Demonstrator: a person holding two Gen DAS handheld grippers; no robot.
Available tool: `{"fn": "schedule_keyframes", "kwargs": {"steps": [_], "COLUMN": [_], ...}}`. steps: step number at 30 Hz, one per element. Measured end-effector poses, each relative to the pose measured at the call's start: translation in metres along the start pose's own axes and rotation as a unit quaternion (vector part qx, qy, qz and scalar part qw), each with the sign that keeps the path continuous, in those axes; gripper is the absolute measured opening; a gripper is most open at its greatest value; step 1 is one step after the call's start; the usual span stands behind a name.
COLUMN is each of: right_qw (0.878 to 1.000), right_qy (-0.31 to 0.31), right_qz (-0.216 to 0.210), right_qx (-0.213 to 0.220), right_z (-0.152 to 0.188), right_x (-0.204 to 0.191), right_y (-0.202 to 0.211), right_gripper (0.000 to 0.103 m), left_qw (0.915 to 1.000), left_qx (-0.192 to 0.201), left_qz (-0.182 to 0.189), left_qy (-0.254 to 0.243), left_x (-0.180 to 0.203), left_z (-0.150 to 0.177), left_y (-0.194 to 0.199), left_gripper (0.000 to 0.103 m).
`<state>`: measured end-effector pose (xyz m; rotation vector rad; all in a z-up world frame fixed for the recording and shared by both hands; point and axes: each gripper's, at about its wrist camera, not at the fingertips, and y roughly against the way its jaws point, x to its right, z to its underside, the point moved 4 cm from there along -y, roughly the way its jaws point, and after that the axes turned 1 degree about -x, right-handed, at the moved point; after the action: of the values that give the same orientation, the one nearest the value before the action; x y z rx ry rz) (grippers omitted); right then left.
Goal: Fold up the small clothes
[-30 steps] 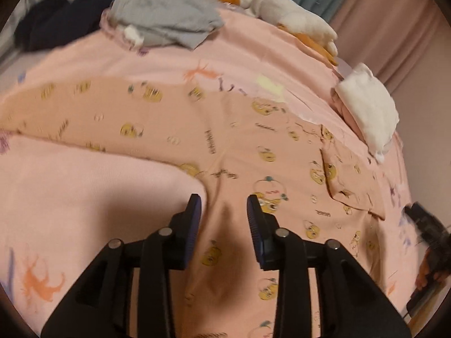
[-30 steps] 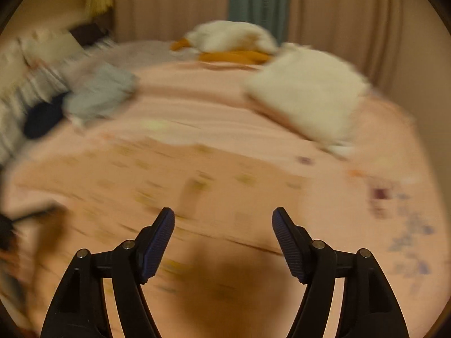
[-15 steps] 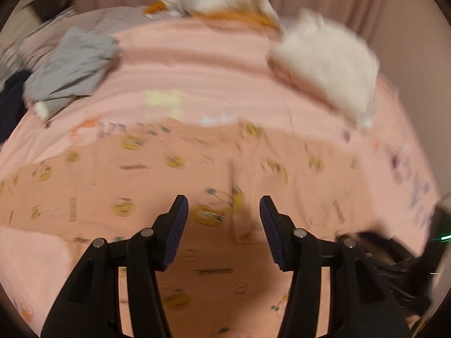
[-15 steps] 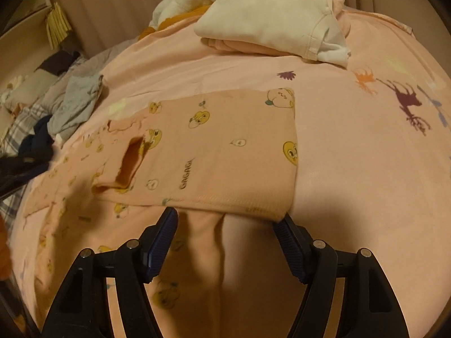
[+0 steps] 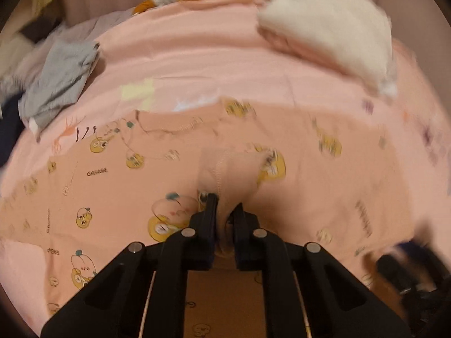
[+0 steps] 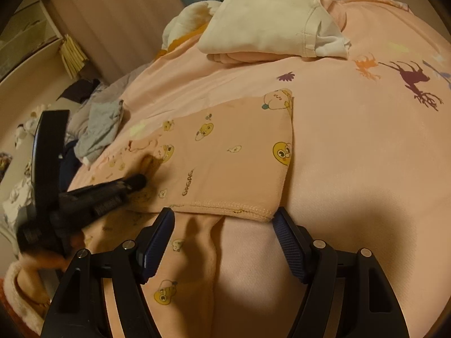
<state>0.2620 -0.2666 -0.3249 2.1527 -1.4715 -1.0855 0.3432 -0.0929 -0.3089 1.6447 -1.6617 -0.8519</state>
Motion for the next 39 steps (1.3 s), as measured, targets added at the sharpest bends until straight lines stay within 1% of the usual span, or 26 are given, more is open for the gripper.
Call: {"fn": "schedule_keyframes", "kwargs": {"steps": [1, 3, 7, 10, 11, 12, 13, 14, 15, 16, 18, 20, 21, 22, 23, 24, 25, 26, 27, 29, 30, 31, 32, 35, 37, 39], "right_qw": [1.000, 1.000, 0.999, 1.000, 1.000, 1.000, 1.000, 0.999, 0.999, 0.999, 0.998, 0.996, 0.994, 0.992, 0.989, 0.988, 0.987, 0.986, 0.987, 0.990, 0.992, 0.993, 0.992, 0.990, 0.990, 0.992], "right_qy": [-0.002, -0.009, -0.016, 0.001, 0.005, 0.008, 0.011, 0.014, 0.020, 0.029, 0.055, 0.089, 0.103, 0.112, 0.119, 0.122, 0.116, 0.107, 0.101, 0.088, 0.081, 0.078, 0.078, 0.087, 0.088, 0.077], "right_qz": [-0.003, -0.013, -0.031, -0.025, -0.021, -0.022, -0.028, -0.033, -0.029, -0.018, -0.002, 0.014, 0.039, 0.061, 0.078, 0.095, 0.112, 0.123, 0.121, 0.109, 0.099, 0.091, 0.094, 0.110, 0.112, 0.099], "right_qx": [0.000, 0.003, 0.008, 0.009, 0.009, 0.008, 0.007, 0.005, 0.004, 0.002, -0.001, -0.016, -0.019, -0.023, -0.027, -0.028, -0.023, -0.018, -0.015, -0.004, -0.004, -0.008, -0.010, -0.016, -0.014, -0.016], "right_z": [0.000, 0.000, 0.002, 0.004, 0.005, 0.004, 0.004, 0.003, 0.003, 0.003, 0.004, 0.002, -0.001, -0.005, -0.009, -0.015, -0.020, -0.026, -0.027, -0.022, -0.019, -0.016, -0.015, -0.012, -0.011, -0.011], "right_x": [0.001, 0.004, 0.008, 0.005, 0.003, 0.002, 0.000, -0.001, -0.003, -0.007, -0.016, -0.027, -0.030, -0.032, -0.032, -0.031, -0.028, -0.025, -0.023, -0.018, -0.016, -0.014, -0.013, -0.016, -0.016, -0.013], "right_y": [0.000, 0.001, 0.005, 0.005, 0.005, 0.004, 0.004, 0.003, 0.002, 0.002, -0.001, -0.009, -0.015, -0.022, -0.028, -0.032, -0.035, -0.036, -0.037, -0.033, -0.030, -0.028, -0.028, -0.031, -0.031, -0.029], "right_gripper": [0.072, 0.072, 0.072, 0.072, 0.073, 0.074, 0.079, 0.082, 0.082, 0.082, 0.082, 0.082, 0.080, 0.072, 0.060, 0.054, 0.039, 0.031, 0.028, 0.017, 0.015, 0.012, 0.009, 0.008, 0.008, 0.008], "left_qw": [0.9998, 0.9990, 0.9967, 0.9932, 0.9928, 0.9923, 0.9904, 0.9887, 0.9865, 0.9851, 0.9846, 0.9853, 0.9849, 0.9833, 0.9818, 0.9802, 0.9796, 0.9792, 0.9795, 0.9804, 0.9812, 0.9815, 0.9805, 0.9761, 0.9732, 0.9724], "left_qx": [0.016, 0.043, 0.051, 0.069, 0.068, 0.065, 0.056, 0.052, 0.048, 0.044, 0.039, 0.034, 0.034, 0.034, 0.033, 0.034, 0.039, 0.054, 0.065, 0.071, 0.067, 0.059, 0.049, 0.028, 0.031, 0.038], "left_qz": [0.007, -0.004, 0.007, -0.026, -0.031, -0.027, -0.006, 0.008, 0.021, 0.026, 0.026, 0.029, 0.033, 0.043, 0.052, 0.065, 0.068, 0.062, 0.049, 0.021, 0.007, 0.002, 0.000, 0.002, -0.007, -0.017], "left_qy": [0.006, 0.016, 0.063, 0.090, 0.094, 0.102, 0.126, 0.141, 0.155, 0.164, 0.168, 0.165, 0.166, 0.174, 0.179, 0.184, 0.185, 0.185, 0.184, 0.182, 0.181, 0.182, 0.190, 0.215, 0.228, 0.230], "left_x": [-0.009, -0.028, -0.072, -0.104, -0.114, -0.118, -0.129, -0.132, -0.137, -0.139, -0.141, -0.138, -0.139, -0.141, -0.143, -0.145, -0.147, -0.152, -0.156, -0.165, -0.170, -0.176, -0.183, -0.197, -0.208, -0.218], "left_z": [-0.006, -0.016, -0.025, -0.023, -0.021, -0.020, -0.016, -0.014, -0.012, -0.010, -0.007, -0.003, -0.002, -0.001, -0.003, -0.004, -0.006, -0.007, -0.007, -0.005, -0.003, 0.001, 0.007, 0.018, 0.021, 0.020], "left_y": [0.008, 0.022, 0.039, 0.045, 0.042, 0.039, 0.035, 0.031, 0.027, 0.023, 0.015, 0.012, 0.012, 0.013, 0.012, 0.015, 0.016, 0.021, 0.024, 0.024, 0.022, 0.018, 0.013, 0.005, 0.008, 0.016], "left_gripper": [0.008, 0.008, 0.008, 0.008, 0.008, 0.008, 0.008, 0.008, 0.008, 0.008, 0.008, 0.008, 0.008, 0.008, 0.008, 0.008, 0.008, 0.008, 0.008, 0.008, 0.008, 0.008, 0.008, 0.008, 0.007, 0.007]}}
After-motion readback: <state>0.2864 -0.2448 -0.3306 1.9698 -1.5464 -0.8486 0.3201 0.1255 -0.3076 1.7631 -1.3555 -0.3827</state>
